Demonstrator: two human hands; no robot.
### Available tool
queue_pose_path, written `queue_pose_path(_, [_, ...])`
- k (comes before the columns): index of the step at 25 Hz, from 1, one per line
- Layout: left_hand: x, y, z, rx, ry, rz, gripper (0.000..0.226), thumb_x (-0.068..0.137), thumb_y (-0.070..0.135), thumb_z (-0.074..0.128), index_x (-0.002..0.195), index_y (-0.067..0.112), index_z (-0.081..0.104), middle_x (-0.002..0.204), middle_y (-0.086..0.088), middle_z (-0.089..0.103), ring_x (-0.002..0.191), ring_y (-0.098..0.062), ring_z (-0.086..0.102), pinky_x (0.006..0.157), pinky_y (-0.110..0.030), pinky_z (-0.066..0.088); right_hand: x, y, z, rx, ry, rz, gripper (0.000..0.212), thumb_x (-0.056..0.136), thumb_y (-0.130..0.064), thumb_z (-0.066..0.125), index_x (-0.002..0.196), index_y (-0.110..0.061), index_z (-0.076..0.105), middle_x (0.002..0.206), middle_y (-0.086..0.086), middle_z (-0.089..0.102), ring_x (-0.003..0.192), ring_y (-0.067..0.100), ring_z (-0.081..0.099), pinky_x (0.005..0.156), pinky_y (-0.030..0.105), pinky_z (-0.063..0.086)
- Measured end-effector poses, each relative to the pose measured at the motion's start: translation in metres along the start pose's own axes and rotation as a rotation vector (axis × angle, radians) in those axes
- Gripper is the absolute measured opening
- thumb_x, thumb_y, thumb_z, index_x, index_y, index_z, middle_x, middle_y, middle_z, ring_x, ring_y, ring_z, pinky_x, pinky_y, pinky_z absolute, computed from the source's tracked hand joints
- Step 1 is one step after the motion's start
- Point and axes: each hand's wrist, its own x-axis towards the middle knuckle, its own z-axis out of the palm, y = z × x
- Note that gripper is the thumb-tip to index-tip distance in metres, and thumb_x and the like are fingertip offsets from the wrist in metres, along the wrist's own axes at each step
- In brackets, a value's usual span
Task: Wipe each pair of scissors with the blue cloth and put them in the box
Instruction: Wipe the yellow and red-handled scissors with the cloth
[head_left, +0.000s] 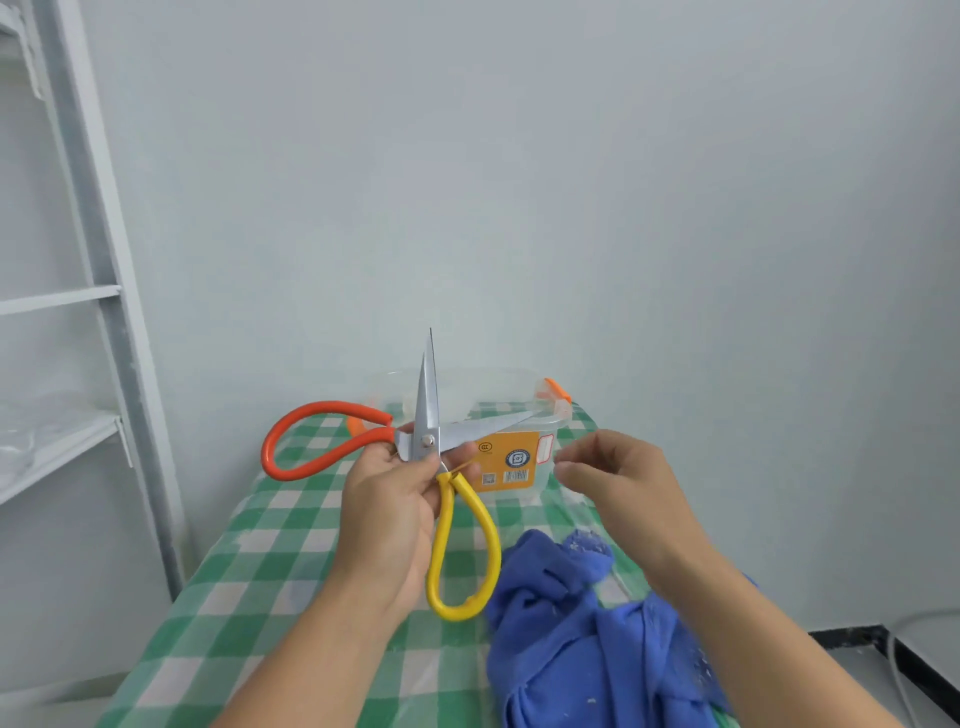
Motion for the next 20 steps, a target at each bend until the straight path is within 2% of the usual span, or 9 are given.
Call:
queue_pose_path(1, [-0.001,0.0,-0.001,0.014,0.0,-0.001,0.023,0.098,-0.013,0.041,0.119,-0.008,0.05,0.098,-0.024,0.067,0.08,-0.026,0.075,0.073,-0.033,0.063,-0.008,-0.001,-0.001,-0.113,-0.116,-0.028,0.003,0.088,-0.02,0.07,0.09,-0.019,0.071,0.087,-0.005,0.068,0.078,0.01,0.059,0.069,0.02,0.046])
queue_pose_path(3, [-0.004,0.001,-0.003,0.038,-0.005,0.012,0.025,0.099,-0.012,0.041,0.123,-0.01,0.048,0.092,-0.02,0.074,0.081,-0.024,0.075,0.073,-0.029,0.063,-0.021,0.006,0.003,-0.557,-0.35,-0.044,0.021,0.086,-0.035,0.068,0.105,-0.025,0.065,0.106,-0.014,0.062,0.101,0.008,0.058,0.084,0.025,0.047])
queue_pose_path(4, [-0.005,0.001,-0.005,0.055,-0.003,0.028,0.025,0.099,-0.012,0.042,0.123,-0.008,0.048,0.091,-0.017,0.075,0.085,-0.025,0.075,0.074,-0.028,0.062,-0.024,0.014,0.008,-0.784,-0.411,-0.082,0.022,0.086,-0.04,0.066,0.102,-0.024,0.062,0.103,-0.012,0.06,0.101,0.012,0.058,0.083,0.029,0.048])
queue_pose_path(6, [-0.007,0.0,-0.007,0.103,0.007,0.055,0.021,0.1,-0.01,0.044,0.118,-0.001,0.051,0.089,-0.01,0.076,0.093,-0.028,0.074,0.076,-0.027,0.06,-0.024,0.024,0.014,-0.923,-0.384,-0.089,0.016,0.089,-0.037,0.061,0.083,-0.023,0.054,0.085,-0.008,0.058,0.085,0.017,0.058,0.071,0.032,0.045])
queue_pose_path(9, [-0.017,-0.001,-0.006,0.166,0.008,0.037,0.014,0.101,-0.006,0.047,0.11,0.003,0.053,0.098,-0.013,0.074,0.096,-0.029,0.075,0.078,-0.036,0.062,-0.016,0.025,0.008,-0.561,-0.104,0.0,0.018,0.088,-0.024,0.063,0.074,-0.018,0.054,0.065,-0.007,0.057,0.063,0.015,0.053,0.061,0.033,0.041])
queue_pose_path(12, [-0.025,-0.007,-0.006,0.237,0.04,-0.004,0.009,0.103,0.002,0.048,0.111,0.003,0.052,0.105,-0.018,0.071,0.093,-0.029,0.075,0.07,-0.045,0.063,-0.009,0.001,0.002,-0.128,0.15,0.029,0.009,0.083,-0.01,0.067,0.078,-0.011,0.059,0.06,-0.003,0.059,0.06,0.016,0.054,0.059,0.033,0.043])
queue_pose_path(15, [-0.029,-0.02,-0.003,0.333,0.036,0.005,0.007,0.103,0.006,0.049,0.109,0.003,0.053,0.103,-0.02,0.071,0.091,-0.034,0.074,0.072,-0.048,0.062,-0.011,-0.019,0.014,-0.091,0.224,-0.102,0.015,0.082,-0.007,0.066,0.082,-0.02,0.057,0.067,-0.004,0.064,0.06,0.009,0.058,0.058,0.029,0.044])
queue_pose_path(18, [-0.035,-0.027,0.007,0.382,0.001,-0.018,0.009,0.102,0.004,0.05,0.111,0.002,0.051,0.099,-0.022,0.07,0.081,-0.032,0.075,0.07,-0.042,0.06,-0.012,-0.024,0.026,-0.207,0.236,-0.242,0.028,0.081,-0.005,0.064,0.082,-0.032,0.054,0.087,-0.013,0.06,0.08,0.008,0.058,0.067,0.026,0.042])
queue_pose_path(20, [-0.036,-0.027,0.011,0.309,-0.06,-0.065,0.025,0.091,-0.002,0.06,0.114,0.002,0.051,0.103,-0.029,0.068,0.089,-0.04,0.072,0.078,-0.05,0.06,-0.011,-0.022,0.03,-0.269,0.252,-0.309,0.033,0.081,-0.005,0.065,0.084,-0.036,0.054,0.094,-0.017,0.055,0.087,0.004,0.055,0.07,0.019,0.039])
